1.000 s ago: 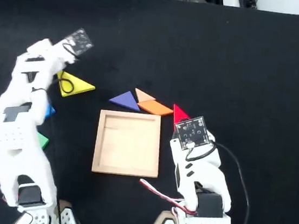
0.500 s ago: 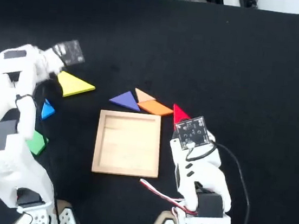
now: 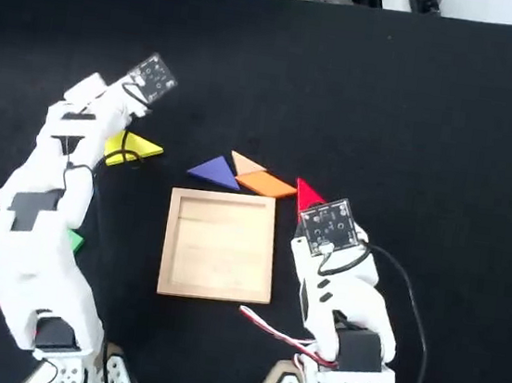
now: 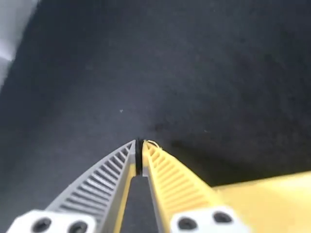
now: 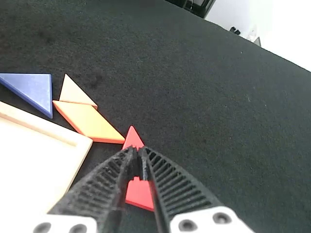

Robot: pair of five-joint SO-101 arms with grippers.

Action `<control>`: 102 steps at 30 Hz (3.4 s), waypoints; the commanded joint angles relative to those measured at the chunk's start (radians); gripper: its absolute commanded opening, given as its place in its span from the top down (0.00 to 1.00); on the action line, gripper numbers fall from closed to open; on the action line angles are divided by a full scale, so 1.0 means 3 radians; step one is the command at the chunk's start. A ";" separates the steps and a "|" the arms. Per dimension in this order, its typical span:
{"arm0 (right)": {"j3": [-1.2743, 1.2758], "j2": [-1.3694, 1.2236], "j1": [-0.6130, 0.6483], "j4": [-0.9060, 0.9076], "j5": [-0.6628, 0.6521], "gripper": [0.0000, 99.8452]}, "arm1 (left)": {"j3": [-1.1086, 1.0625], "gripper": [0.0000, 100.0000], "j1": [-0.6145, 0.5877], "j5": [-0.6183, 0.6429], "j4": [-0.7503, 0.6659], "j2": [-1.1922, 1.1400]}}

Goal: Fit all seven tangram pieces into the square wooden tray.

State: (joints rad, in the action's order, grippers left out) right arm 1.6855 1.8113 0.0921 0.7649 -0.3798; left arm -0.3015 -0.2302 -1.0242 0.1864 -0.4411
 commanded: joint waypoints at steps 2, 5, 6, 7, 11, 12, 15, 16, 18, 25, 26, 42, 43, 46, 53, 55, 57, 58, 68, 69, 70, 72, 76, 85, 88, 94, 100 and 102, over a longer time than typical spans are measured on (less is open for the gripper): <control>-0.0003 0.0243 -0.0061 0.0015 -0.0026 0.99 | 0.0366 0.97 -0.0136 -0.0077 -0.0066 -0.0266; -0.0003 0.0243 -0.0061 0.0015 -0.0026 0.99 | 0.0371 0.97 -0.0202 -0.0077 -0.0066 -0.0384; -0.0003 0.0243 -0.0061 0.0015 -0.0026 0.99 | 0.0355 0.97 -0.0243 -0.0077 -0.0066 -0.0384; -0.0003 0.0243 -0.0061 0.0015 -0.0026 0.99 | 0.0345 0.97 -0.0279 -0.0077 -0.0051 -0.0378; -0.0003 0.0243 -0.0061 0.0015 -0.0026 0.99 | 0.0376 0.97 -0.0453 -0.0087 0.0685 -0.0215; -0.0003 0.0243 -0.0061 0.0015 -0.0026 0.99 | 0.0376 0.97 -0.0478 -0.0128 0.0956 -0.0138; -0.0003 0.0243 -0.0056 0.0015 -0.0026 0.99 | 0.0345 0.97 -0.0478 -0.0537 0.1672 0.0128; -0.0003 0.0243 -0.0056 0.0015 -0.0026 0.99 | 0.0325 0.97 -0.0453 -0.0629 0.1872 0.0210; -0.0003 0.0243 -0.0056 0.0015 -0.0026 0.99 | 0.0212 0.97 -0.0361 -0.0650 0.2112 0.0368; -0.0003 0.0243 -0.0061 0.0015 -0.0026 0.99 | -0.0637 0.97 0.0151 -0.0650 0.2307 0.1192; -0.0003 0.0243 -0.0061 0.0015 -0.0026 0.99 | -0.0693 0.97 0.0202 -0.0650 0.2302 0.1381; -0.0003 0.0243 -0.0061 0.0015 -0.0026 0.99 | 0.0263 0.97 0.0361 0.1458 0.3468 0.1964; -0.0003 0.0243 -0.0061 0.0015 -0.0026 0.99 | 0.0396 0.97 0.0366 0.1626 0.3560 0.1775; -0.0003 0.0243 -0.0061 0.0015 -0.0026 0.99 | 0.0857 0.96 0.0366 0.2158 0.3872 0.1233; -0.0003 0.0243 -0.0061 0.0015 -0.0026 0.99 | 0.1828 0.77 0.0417 0.2823 0.4439 0.0486; -0.0003 0.0243 -0.0061 0.0015 -0.0026 0.99 | 0.1992 0.77 0.0453 0.2956 0.4429 0.0373; -0.0003 0.0243 -0.0061 0.0015 -0.0026 0.99 | 0.2084 0.77 0.0478 0.3064 0.4332 0.0276; -0.0003 0.0243 -0.0061 0.0015 -0.0026 0.99 | 0.2074 0.77 0.0483 0.3089 0.4250 0.0225; -0.0003 0.0243 -0.0061 0.0015 -0.0026 0.99 | 0.2192 0.72 0.0437 0.3110 0.3872 -0.0389; -0.0003 0.0243 -0.0061 0.0015 -0.0026 0.99 | 0.2212 0.70 0.0432 0.3120 0.3867 -0.0430; -0.0003 0.0243 -0.0061 0.0015 -0.0026 0.99 | 0.2253 0.69 0.0427 0.3181 0.3867 -0.0465; -0.0003 0.0243 -0.0061 0.0015 -0.0026 0.99 | 0.2355 0.68 0.0417 0.3299 0.3887 -0.0532; -0.0003 0.0243 -0.0061 0.0015 -0.0026 0.99 | 0.2381 0.68 0.0330 0.3345 0.3913 -0.0522; -0.0003 0.0243 -0.0056 0.0015 -0.0026 0.99 | 0.2417 0.68 -0.0090 0.3938 0.4404 -0.0496; -0.0003 0.0243 -0.0051 0.0015 -0.0026 0.99 | 0.2626 0.68 0.0018 0.3954 0.4797 -0.0476; -0.0003 0.0243 -0.0056 0.0015 -0.0026 0.99 | 0.2964 0.68 0.0274 0.3560 0.5012 -0.0517; -0.0003 0.0243 -0.0056 0.0031 -0.0026 0.99 | 0.2846 0.68 0.0279 0.3565 0.4721 -0.0583; -0.0003 0.0248 -0.0046 0.0056 -0.0026 0.99 | 0.2816 0.68 0.0263 0.3575 0.4649 -0.0639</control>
State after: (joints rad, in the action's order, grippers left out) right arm 1.6855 1.8113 0.0921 0.7664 -0.3798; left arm 0.5332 -0.1550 0.0499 1.6287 -0.6268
